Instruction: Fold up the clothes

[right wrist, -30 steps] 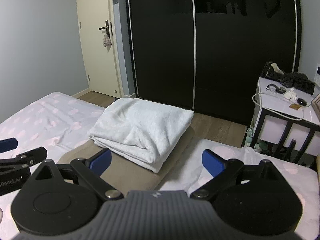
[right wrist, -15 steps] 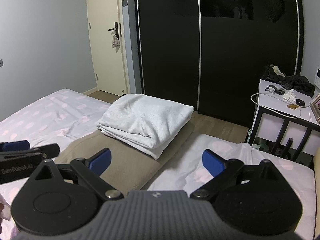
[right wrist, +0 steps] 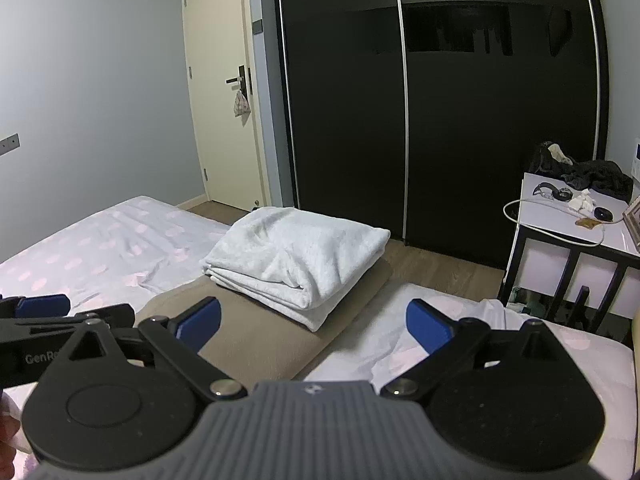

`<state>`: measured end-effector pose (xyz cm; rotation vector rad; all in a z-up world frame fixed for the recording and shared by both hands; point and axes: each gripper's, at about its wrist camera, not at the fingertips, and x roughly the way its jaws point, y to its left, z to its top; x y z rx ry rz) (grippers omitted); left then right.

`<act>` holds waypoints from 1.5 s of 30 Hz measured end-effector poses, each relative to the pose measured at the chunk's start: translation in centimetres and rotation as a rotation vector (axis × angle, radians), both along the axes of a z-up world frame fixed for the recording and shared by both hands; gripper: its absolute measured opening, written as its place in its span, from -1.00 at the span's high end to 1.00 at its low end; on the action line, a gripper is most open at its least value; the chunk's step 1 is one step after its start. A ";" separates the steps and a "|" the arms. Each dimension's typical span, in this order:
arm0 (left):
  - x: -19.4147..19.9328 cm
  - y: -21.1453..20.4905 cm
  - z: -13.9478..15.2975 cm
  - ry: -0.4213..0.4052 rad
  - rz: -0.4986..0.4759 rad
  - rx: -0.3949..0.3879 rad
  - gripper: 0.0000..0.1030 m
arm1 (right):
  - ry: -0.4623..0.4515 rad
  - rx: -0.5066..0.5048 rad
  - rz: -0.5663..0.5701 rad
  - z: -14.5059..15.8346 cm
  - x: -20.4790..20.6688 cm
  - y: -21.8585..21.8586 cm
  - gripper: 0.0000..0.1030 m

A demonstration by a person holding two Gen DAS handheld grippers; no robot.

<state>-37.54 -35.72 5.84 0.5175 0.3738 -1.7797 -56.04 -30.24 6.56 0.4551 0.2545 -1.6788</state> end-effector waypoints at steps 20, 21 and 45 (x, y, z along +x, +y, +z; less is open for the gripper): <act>-0.1 0.2 -0.3 -0.003 -0.002 0.011 -0.43 | 0.029 -0.011 0.013 0.0 0.7 0.4 -0.95; -0.1 0.2 -0.3 -0.004 -0.002 0.011 -0.43 | 0.028 -0.010 0.013 0.0 0.7 0.5 -0.95; -0.7 -0.1 0.0 -0.027 -0.013 0.010 -0.43 | 0.024 -0.007 0.009 0.0 0.6 0.7 -0.97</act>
